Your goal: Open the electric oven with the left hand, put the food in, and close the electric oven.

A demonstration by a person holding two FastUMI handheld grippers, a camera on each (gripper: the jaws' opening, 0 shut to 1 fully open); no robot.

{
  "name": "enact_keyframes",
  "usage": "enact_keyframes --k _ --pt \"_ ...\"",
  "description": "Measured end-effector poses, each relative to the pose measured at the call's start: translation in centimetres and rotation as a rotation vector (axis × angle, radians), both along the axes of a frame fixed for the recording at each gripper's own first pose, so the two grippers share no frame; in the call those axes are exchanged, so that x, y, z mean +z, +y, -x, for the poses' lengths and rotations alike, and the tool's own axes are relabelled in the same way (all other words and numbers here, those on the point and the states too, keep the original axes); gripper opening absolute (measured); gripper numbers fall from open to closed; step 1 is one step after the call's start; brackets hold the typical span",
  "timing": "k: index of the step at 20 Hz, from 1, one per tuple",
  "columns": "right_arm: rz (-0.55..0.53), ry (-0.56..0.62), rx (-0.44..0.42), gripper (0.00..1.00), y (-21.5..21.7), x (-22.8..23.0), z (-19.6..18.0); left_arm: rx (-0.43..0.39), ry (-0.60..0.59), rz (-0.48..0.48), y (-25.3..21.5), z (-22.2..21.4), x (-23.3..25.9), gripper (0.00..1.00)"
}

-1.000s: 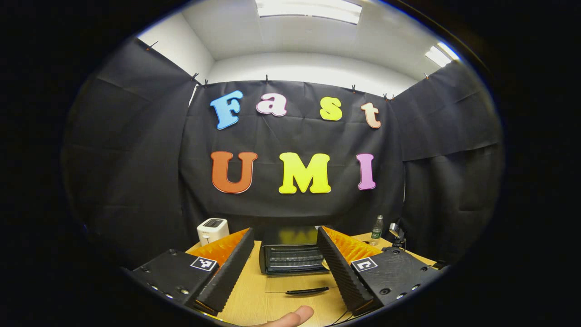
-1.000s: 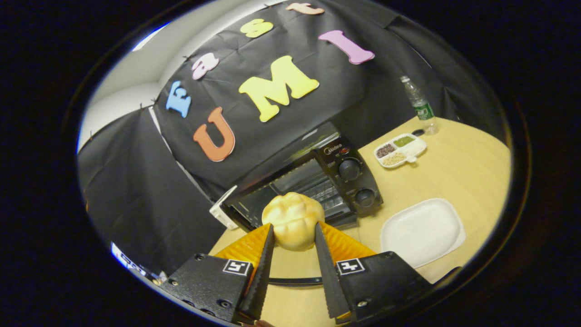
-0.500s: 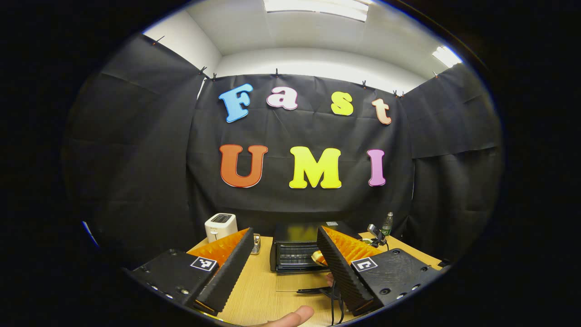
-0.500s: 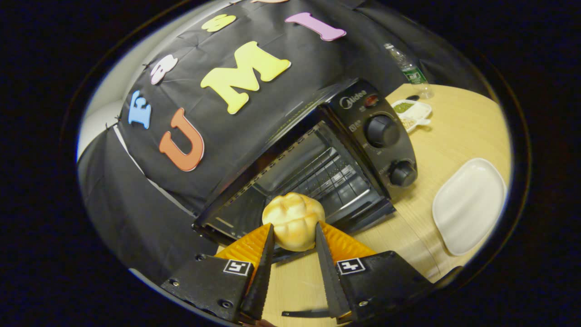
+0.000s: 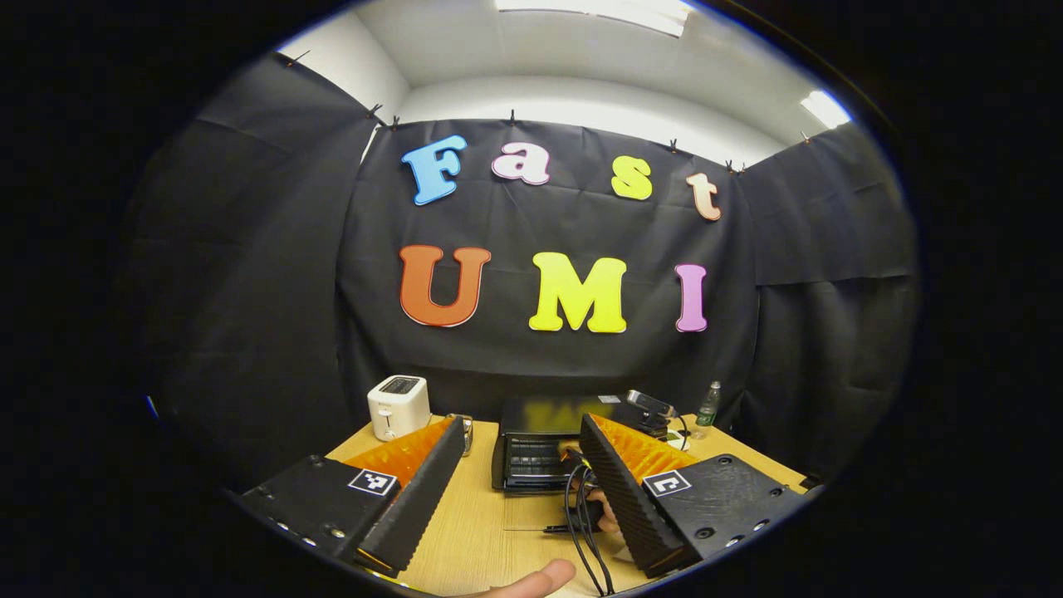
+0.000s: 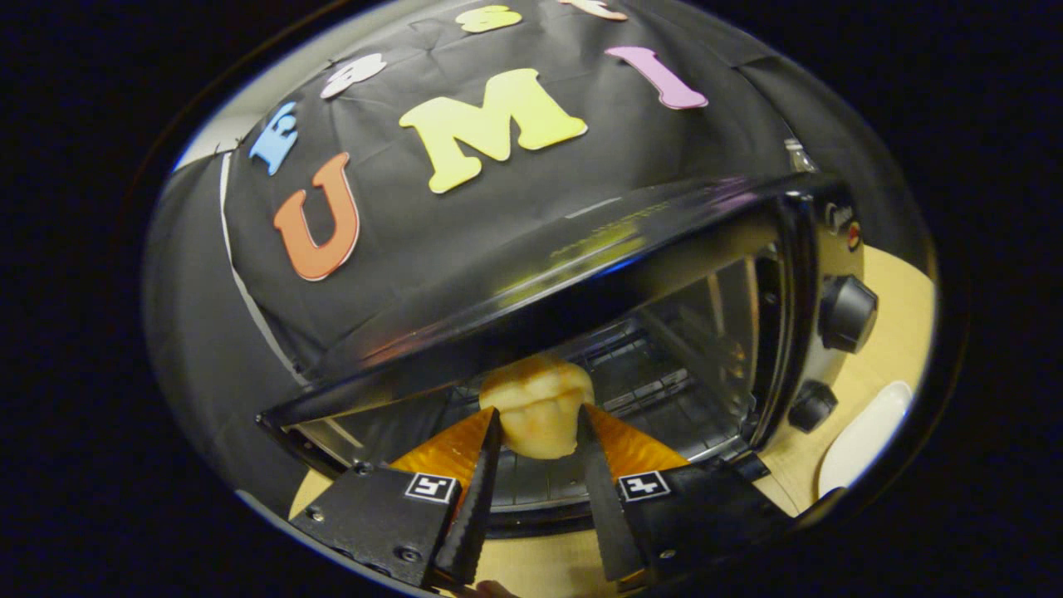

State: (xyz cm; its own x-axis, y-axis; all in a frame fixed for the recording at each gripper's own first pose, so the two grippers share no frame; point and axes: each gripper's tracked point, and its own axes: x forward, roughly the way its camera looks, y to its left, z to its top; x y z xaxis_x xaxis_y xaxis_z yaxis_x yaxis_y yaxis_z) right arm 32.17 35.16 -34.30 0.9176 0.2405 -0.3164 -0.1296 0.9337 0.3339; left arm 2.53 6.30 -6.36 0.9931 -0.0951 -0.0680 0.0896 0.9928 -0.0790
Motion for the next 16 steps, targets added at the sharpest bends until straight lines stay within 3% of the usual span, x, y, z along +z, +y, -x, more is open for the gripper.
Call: enact_keyframes --k 4,5,8,16 --pt "0.099 0.021 0.029 0.66 0.4 -1.1 -0.3 -0.014 0.011 -0.006 -0.6 0.0 -0.5 0.92" --pt "0.126 0.019 0.023 0.65 0.2 -0.9 -0.2 -0.018 0.013 -0.008 -0.7 0.0 -0.5 0.92" --pt "0.129 0.016 0.038 0.89 -0.1 -0.4 0.7 -0.016 0.017 -0.010 -0.8 0.1 -0.6 0.92" --pt "0.078 -0.032 0.109 0.89 -3.5 4.7 7.8 0.012 0.031 -0.027 -0.5 0.9 -1.1 0.92"
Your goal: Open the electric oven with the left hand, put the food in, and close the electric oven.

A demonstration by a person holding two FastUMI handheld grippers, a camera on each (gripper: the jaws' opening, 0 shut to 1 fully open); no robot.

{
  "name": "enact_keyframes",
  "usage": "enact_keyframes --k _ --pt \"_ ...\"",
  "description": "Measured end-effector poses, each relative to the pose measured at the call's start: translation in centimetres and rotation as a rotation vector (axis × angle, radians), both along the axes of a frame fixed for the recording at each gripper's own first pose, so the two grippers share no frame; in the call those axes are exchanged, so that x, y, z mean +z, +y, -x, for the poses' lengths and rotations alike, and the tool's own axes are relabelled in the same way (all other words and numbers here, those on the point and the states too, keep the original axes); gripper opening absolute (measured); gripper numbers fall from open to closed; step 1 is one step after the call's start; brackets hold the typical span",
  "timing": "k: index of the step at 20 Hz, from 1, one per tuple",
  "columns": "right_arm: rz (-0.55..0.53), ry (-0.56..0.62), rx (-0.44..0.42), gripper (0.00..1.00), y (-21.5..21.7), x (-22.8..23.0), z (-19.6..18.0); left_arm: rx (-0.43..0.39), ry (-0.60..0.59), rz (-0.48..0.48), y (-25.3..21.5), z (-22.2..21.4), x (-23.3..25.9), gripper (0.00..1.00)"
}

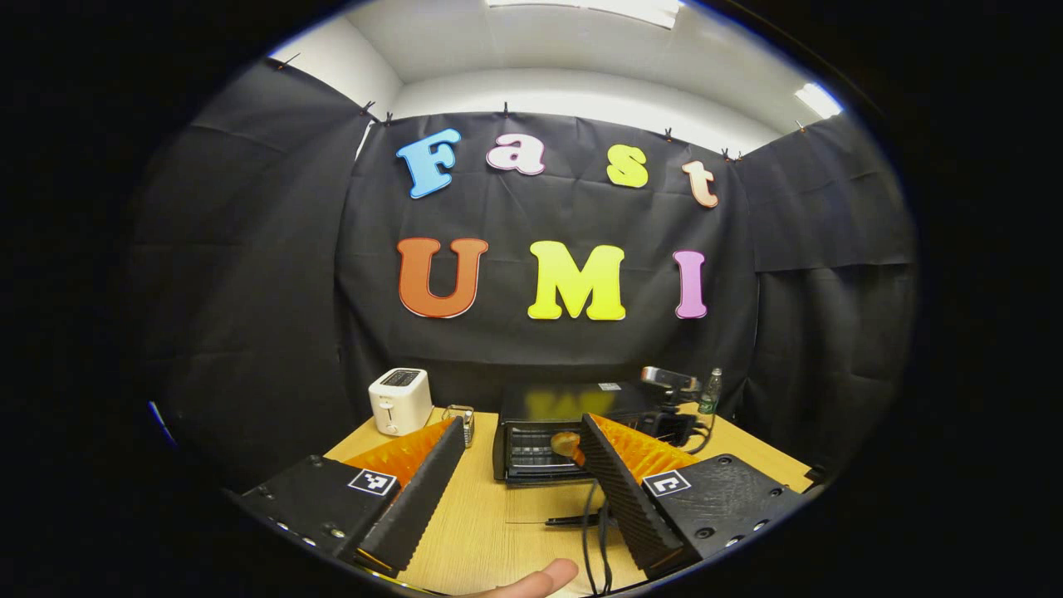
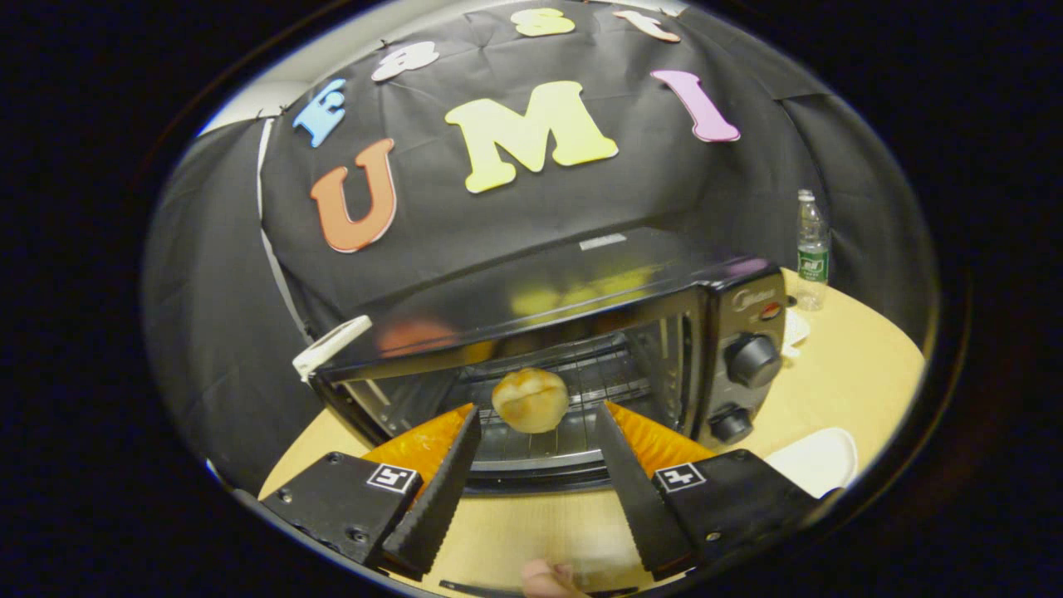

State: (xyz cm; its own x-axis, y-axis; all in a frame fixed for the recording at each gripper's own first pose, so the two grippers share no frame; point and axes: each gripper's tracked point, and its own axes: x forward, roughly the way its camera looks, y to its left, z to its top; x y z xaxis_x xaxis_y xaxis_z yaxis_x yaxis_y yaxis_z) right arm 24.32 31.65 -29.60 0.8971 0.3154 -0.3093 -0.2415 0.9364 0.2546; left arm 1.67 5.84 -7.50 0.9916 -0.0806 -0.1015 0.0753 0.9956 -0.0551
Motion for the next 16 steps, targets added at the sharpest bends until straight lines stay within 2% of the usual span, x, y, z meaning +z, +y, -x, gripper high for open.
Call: enact_keyframes --k 5,7,8,9,10,11,15,16 --pt "-0.031 -0.081 0.013 0.89 -4.6 5.5 5.0 -0.002 0.014 0.012 -0.8 0.2 -0.9 0.92" --pt "-0.013 -0.109 0.003 0.86 -7.0 7.7 7.4 0.003 0.017 0.014 -1.0 0.1 -1.3 0.92" --pt "-0.011 -0.127 -0.002 0.87 -8.1 9.0 8.4 0.002 0.018 0.014 -1.2 0.1 -1.5 0.92" --pt "-0.007 -0.147 -0.004 0.95 -9.2 10.4 9.6 -0.002 0.020 0.011 -1.6 0.0 -1.8 0.92" --pt "-0.003 -0.173 -0.011 0.87 -10.4 11.9 10.7 -0.006 0.028 0.004 -2.0 0.0 -2.3 0.92" --pt "0.004 -0.196 -0.020 0.95 -11.6 13.3 11.8 -0.009 0.033 -0.009 -2.4 -0.2 -2.7 0.92" --pt "0.028 -0.282 -0.063 0.96 -16.3 18.5 15.4 -0.033 0.073 -0.043 -4.5 -0.6 -4.7 0.92" --pt "0.050 -0.289 -0.076 0.89 -17.4 19.1 16.1 -0.041 0.084 -0.040 -5.2 -0.8 -5.3 0.92"
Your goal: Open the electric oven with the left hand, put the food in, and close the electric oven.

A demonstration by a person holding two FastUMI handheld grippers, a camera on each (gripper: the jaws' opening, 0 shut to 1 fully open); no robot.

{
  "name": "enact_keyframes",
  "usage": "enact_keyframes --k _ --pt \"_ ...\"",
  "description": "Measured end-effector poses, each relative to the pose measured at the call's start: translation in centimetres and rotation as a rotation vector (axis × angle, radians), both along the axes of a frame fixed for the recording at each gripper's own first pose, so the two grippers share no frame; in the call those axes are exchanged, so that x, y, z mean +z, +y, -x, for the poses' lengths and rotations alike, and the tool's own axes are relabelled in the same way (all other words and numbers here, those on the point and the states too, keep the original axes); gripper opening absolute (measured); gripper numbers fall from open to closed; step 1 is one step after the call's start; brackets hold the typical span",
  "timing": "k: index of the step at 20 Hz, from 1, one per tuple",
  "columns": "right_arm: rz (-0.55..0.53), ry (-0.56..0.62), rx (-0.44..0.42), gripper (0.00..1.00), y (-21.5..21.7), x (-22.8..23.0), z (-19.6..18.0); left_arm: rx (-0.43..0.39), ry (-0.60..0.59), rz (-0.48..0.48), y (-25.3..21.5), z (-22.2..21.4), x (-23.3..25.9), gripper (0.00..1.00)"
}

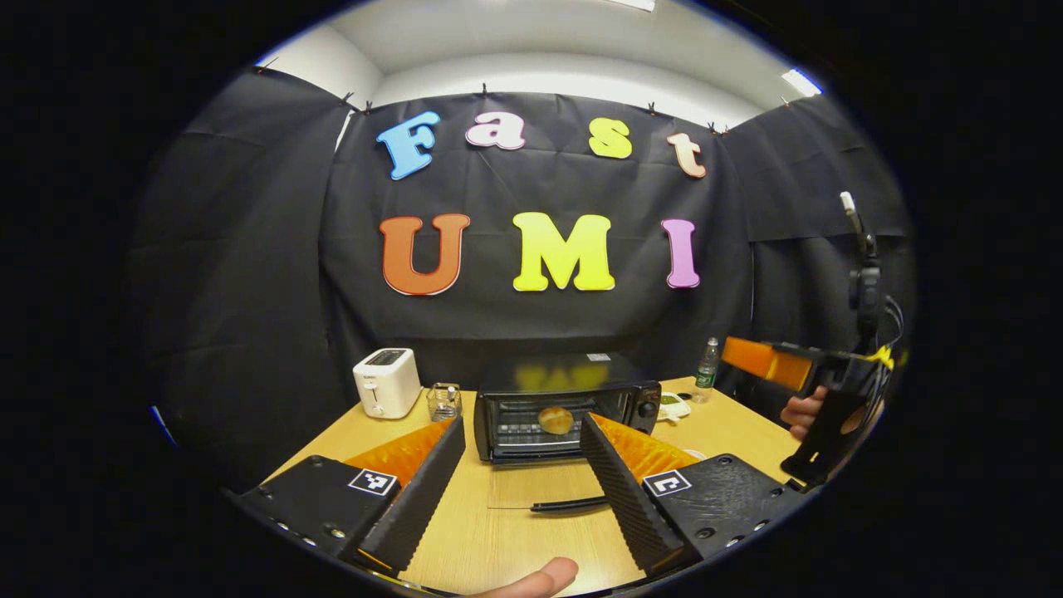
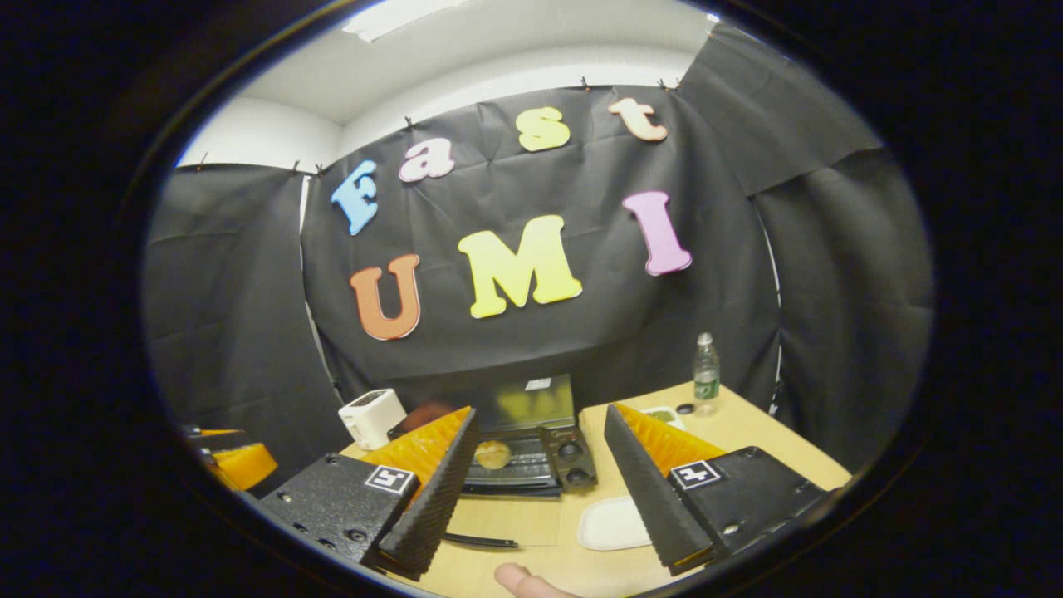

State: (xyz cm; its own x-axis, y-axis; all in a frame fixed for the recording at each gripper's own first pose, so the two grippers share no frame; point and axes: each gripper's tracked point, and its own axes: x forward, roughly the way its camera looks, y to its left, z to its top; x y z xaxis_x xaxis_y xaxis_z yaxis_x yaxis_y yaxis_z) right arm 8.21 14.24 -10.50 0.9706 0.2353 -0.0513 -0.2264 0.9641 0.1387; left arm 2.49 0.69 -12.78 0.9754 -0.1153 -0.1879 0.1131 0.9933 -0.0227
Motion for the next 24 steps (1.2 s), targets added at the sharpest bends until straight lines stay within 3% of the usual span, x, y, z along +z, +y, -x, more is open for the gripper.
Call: enact_keyframes --k 5,11,12,14,16,19,20,21,22,24 --pt "0.058 -0.062 -0.043 0.90 -4.5 4.4 3.4 -0.009 0.053 0.016 -2.2 -0.8 -3.7 0.92" --pt "0.085 -0.179 -0.112 1.00 -9.6 9.6 8.2 -0.046 0.196 0.011 -5.7 -2.3 -11.8 0.92" --pt "0.088 -0.190 -0.116 0.94 -10.1 9.9 8.7 -0.055 0.232 0.008 -6.4 -2.5 -13.5 0.92" --pt "0.095 -0.198 -0.126 1.00 -11.1 10.3 9.5 -0.073 0.294 0.022 -7.4 -2.7 -16.6 0.93" --pt "0.100 -0.207 -0.131 0.94 -11.9 10.6 10.1 -0.083 0.340 0.025 -8.1 -2.9 -19.0 0.93" --pt "0.128 -0.232 -0.127 0.94 -12.3 10.8 10.8 -0.096 0.396 0.014 -8.9 -3.3 -21.5 0.93" --pt "0.130 -0.238 -0.123 1.00 -12.2 10.8 11.0 -0.097 0.411 0.006 -9.0 -3.5 -22.3 0.93" --pt "0.131 -0.241 -0.115 0.94 -12.0 10.8 11.1 -0.098 0.434 0.001 -9.0 -3.6 -23.1 0.93" --pt "0.129 -0.244 -0.109 1.00 -11.9 10.7 11.1 -0.096 0.462 -0.003 -9.1 -3.7 -24.2 0.92" --pt "0.125 -0.241 -0.101 1.00 -11.9 10.3 10.8 -0.084 0.505 0.003 -9.2 -3.8 -25.6 0.93"
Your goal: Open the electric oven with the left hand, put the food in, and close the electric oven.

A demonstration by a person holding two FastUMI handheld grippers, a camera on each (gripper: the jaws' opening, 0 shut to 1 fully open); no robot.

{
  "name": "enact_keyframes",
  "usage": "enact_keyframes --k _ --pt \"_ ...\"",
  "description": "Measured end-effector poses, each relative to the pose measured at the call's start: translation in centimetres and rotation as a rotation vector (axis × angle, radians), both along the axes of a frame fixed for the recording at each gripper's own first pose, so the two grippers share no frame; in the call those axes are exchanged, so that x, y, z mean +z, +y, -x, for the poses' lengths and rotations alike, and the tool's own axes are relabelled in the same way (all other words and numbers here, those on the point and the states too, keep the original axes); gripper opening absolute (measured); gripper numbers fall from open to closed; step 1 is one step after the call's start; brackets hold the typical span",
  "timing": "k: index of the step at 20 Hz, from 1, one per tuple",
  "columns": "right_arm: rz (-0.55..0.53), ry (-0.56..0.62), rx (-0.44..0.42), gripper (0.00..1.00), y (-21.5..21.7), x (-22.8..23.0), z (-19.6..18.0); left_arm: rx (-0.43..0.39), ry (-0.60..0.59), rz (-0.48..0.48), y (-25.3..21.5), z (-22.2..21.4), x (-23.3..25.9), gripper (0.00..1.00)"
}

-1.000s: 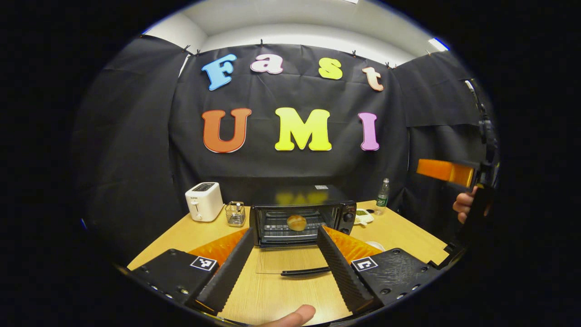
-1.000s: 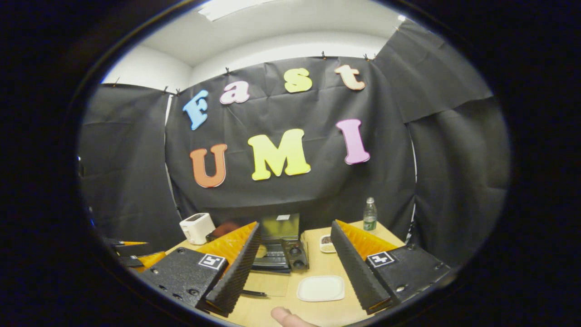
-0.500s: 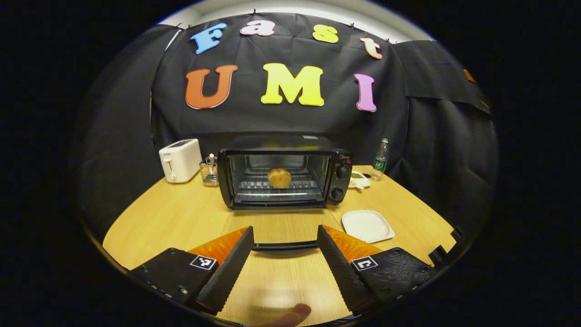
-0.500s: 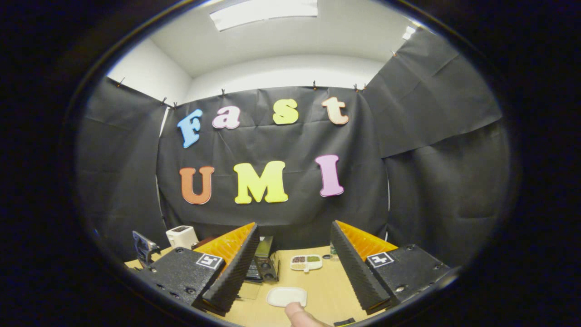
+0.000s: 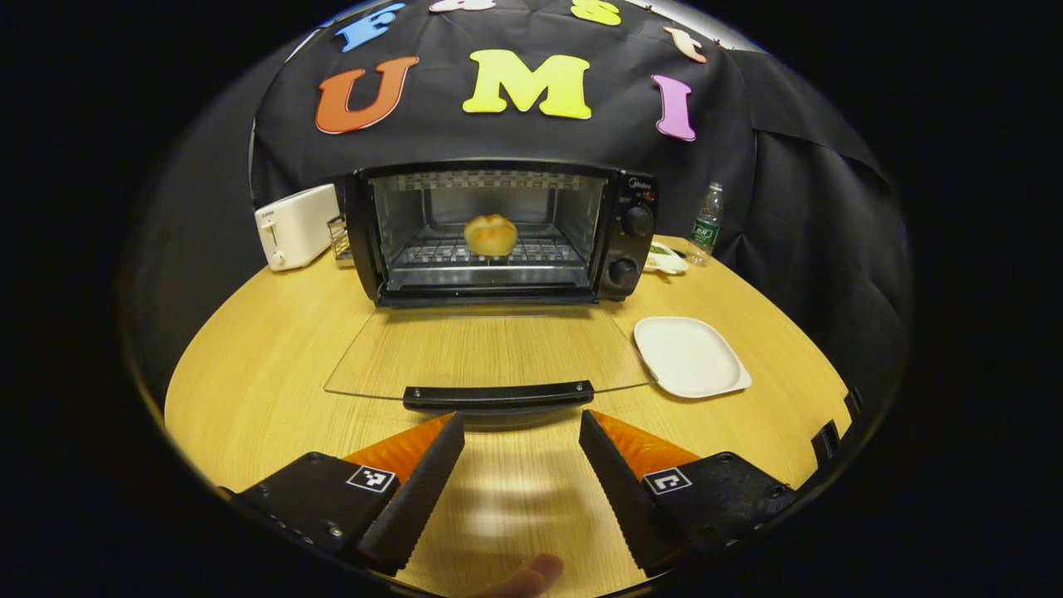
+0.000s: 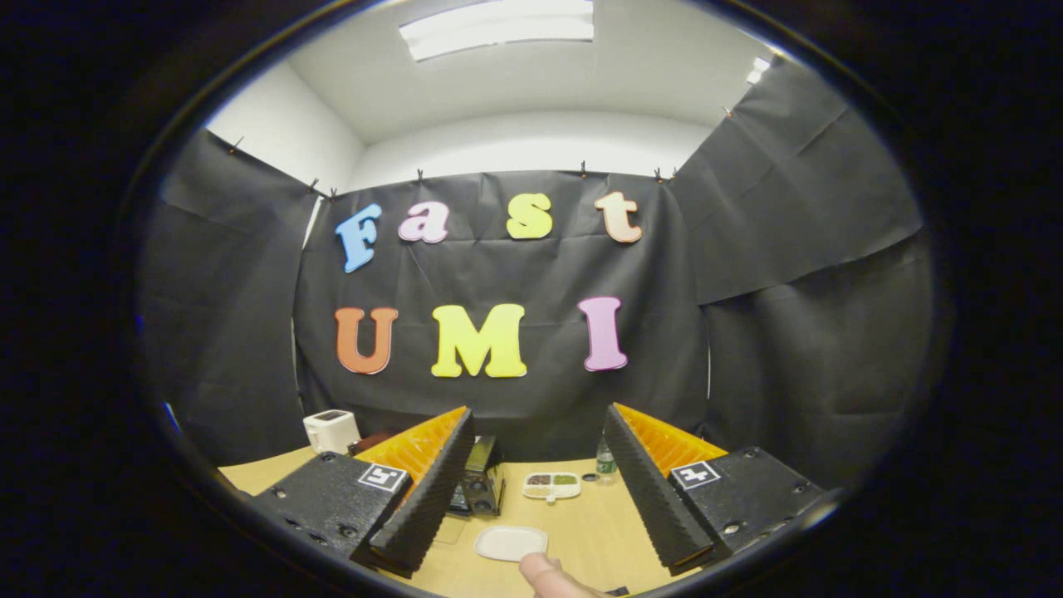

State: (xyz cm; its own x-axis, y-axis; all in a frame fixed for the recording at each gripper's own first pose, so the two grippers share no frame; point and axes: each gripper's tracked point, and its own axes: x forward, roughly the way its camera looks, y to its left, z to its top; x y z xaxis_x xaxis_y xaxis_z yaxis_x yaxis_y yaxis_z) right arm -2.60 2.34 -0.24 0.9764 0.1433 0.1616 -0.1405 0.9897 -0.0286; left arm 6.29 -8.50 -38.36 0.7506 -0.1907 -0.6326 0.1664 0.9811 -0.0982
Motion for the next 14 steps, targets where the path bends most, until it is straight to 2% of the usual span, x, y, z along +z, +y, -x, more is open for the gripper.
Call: enact_keyframes --k 3,4,5,7,8,13,14 --pt "-0.011 0.000 0.000 1.00 -0.3 -0.2 -0.7 0.016 0.029 0.000 0.0 -0.7 -0.9 0.93" --pt "-0.012 0.002 0.001 0.94 -0.3 -0.4 -1.0 0.015 0.034 0.000 -0.2 -1.0 -1.1 0.93" --pt "-0.014 0.007 0.008 1.00 -0.3 -0.7 -1.2 0.016 0.041 -0.005 -0.2 -1.2 -1.4 0.93" --pt "-0.021 0.021 0.012 1.00 -0.4 -1.1 -2.0 0.024 0.067 -0.014 0.0 -1.2 -1.9 0.92" --pt "-0.024 0.024 0.011 0.94 -0.5 -1.3 -2.3 0.026 0.068 -0.017 0.0 -1.2 -1.8 0.93" --pt "-0.033 0.038 0.029 0.94 -0.5 -1.7 -3.2 0.038 0.079 -0.007 0.0 -1.5 -1.2 0.92" --pt "-0.032 0.039 0.033 1.00 -0.4 -1.8 -3.3 0.044 0.081 0.003 0.0 -1.6 -1.0 0.92"
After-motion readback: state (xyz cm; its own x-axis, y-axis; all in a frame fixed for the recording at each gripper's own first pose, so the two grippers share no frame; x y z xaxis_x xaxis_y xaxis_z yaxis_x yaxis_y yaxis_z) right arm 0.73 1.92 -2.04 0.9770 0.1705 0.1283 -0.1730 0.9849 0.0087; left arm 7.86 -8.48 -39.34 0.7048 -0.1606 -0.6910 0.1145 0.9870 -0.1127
